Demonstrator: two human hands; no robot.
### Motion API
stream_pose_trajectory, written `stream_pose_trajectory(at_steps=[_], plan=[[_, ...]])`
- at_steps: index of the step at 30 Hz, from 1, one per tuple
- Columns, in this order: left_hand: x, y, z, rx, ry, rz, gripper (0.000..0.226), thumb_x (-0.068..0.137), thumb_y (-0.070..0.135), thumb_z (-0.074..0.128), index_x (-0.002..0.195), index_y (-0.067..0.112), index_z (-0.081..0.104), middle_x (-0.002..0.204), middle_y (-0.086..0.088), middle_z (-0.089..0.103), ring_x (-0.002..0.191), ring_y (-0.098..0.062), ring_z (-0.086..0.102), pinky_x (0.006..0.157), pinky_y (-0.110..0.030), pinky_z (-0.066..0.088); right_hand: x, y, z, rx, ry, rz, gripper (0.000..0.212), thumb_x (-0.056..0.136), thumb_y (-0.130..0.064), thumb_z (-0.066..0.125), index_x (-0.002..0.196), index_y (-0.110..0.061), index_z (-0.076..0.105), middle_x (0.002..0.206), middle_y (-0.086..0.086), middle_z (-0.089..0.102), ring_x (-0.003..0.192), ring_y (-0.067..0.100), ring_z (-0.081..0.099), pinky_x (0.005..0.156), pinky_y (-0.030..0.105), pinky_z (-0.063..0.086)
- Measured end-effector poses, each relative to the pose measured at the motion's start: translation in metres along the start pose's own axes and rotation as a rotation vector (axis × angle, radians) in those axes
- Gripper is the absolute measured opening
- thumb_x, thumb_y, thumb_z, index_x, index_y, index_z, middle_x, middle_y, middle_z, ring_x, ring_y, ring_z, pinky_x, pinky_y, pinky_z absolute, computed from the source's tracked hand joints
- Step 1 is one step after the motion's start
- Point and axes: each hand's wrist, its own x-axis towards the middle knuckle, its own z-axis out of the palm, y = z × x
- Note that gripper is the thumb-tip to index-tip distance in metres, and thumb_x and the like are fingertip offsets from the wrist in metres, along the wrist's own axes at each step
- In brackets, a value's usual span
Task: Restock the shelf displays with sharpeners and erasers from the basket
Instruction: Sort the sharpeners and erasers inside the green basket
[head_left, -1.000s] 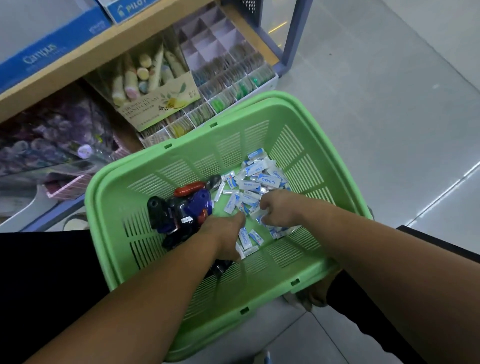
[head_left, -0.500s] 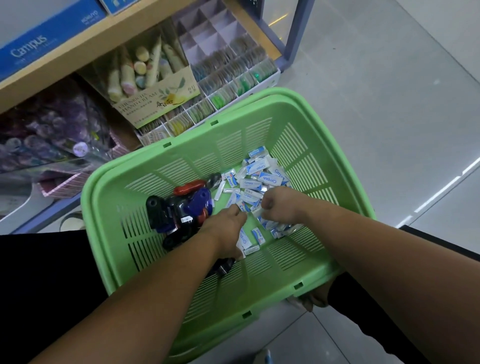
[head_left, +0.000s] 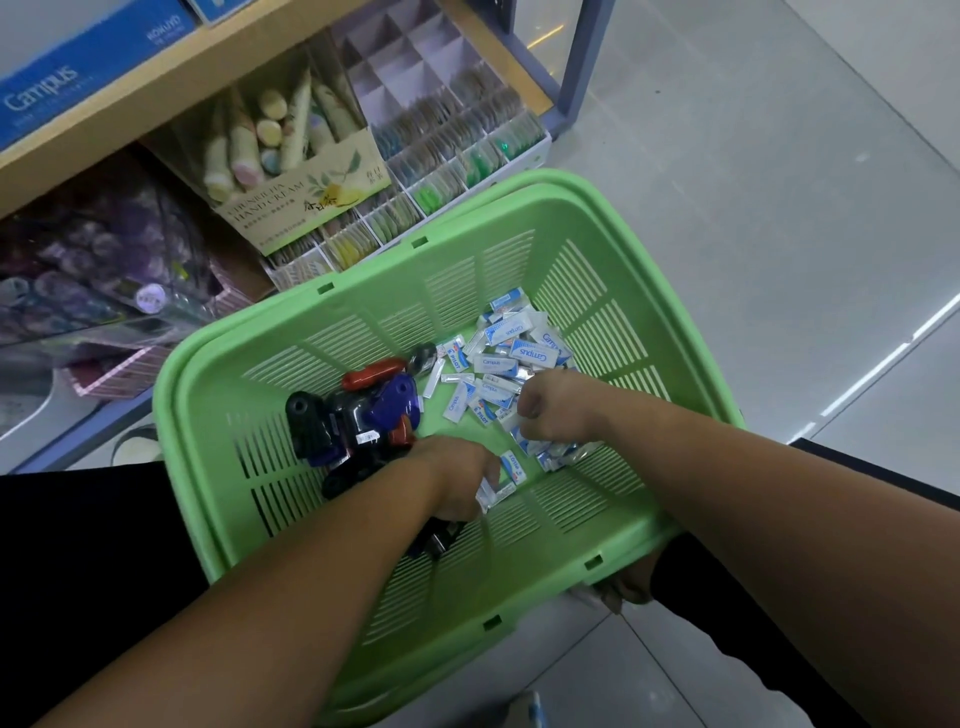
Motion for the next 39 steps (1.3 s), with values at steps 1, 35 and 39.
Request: stream_pose_trajectory(at_steps=[1, 35, 39], plan=[[0.001, 0.000, 0.003, -0.024, 0.027, 0.000, 0.031, 0.087, 0.029, 0.069, 0.116, 0.038, 0.064, 0.123, 0.008, 0.063, 0.114, -0.020, 0.060, 0.086, -0.028, 0.044, 0.000, 0.000, 0.000, -0.006, -0.008, -0.001, 0.026, 0.089, -0.029, 0.072, 0.113, -0.019, 0.070, 0.118, 0.004, 0.068, 0.106, 0.023, 0.065, 0.095, 0.036, 0.055], [-0.085, -0.048, -0.015, -0.097, 0.365, -0.198, 0.024, 0.088, 0.012, 0.064, 0.108, 0.024, 0.067, 0.112, 0.000, 0.065, 0.100, -0.024, 0.063, 0.087, -0.041, 0.055, 0.014, -0.063, 0.065, -0.727, -0.361, -0.218, 0.036, 0.090, -0.025, 0.070, 0.124, -0.018, 0.063, 0.120, 0.005, 0.064, 0.114, 0.030, 0.063, 0.091, 0.042, 0.054], [-0.089, -0.043, -0.002, -0.367, 0.561, -0.152, 0.016, 0.090, 0.018, 0.062, 0.099, 0.027, 0.073, 0.098, 0.008, 0.069, 0.088, -0.016, 0.065, 0.082, -0.039, 0.059, 0.012, -0.073, 0.055, -0.751, -0.436, -0.167, 0.033, 0.090, -0.022, 0.065, 0.122, -0.016, 0.066, 0.119, 0.002, 0.065, 0.107, 0.028, 0.063, 0.085, 0.042, 0.055]])
